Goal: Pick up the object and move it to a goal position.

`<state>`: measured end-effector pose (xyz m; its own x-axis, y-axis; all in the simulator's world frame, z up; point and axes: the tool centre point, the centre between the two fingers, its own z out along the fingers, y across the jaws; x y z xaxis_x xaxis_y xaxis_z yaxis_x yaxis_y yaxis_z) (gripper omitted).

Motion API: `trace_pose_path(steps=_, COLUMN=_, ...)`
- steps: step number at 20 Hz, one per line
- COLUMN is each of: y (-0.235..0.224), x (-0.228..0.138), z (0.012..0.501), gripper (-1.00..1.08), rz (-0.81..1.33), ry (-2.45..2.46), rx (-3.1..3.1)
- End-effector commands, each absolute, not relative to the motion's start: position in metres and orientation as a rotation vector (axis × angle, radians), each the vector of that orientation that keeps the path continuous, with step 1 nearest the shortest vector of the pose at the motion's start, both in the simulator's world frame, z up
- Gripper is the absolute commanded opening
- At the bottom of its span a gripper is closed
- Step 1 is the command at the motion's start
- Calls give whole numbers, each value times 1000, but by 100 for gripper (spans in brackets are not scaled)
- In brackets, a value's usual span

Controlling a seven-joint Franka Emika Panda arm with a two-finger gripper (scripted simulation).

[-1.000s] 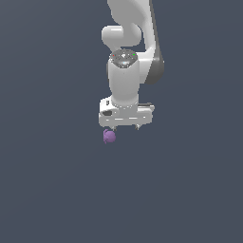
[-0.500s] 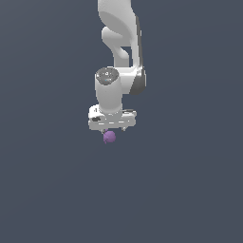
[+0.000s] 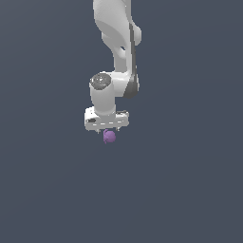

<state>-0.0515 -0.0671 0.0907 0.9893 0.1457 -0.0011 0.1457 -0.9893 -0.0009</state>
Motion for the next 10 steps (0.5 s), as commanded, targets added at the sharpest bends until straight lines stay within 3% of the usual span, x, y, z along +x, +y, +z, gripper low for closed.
trace_pose_path(steps=1, y=-67, x=-51, z=91, gripper=100, rz=1, ry=-231, rx=-3132)
trace_pose_path(steps=10, y=-67, x=-53, z=59, gripper=100, rz=0, ry=-234, rx=-3133)
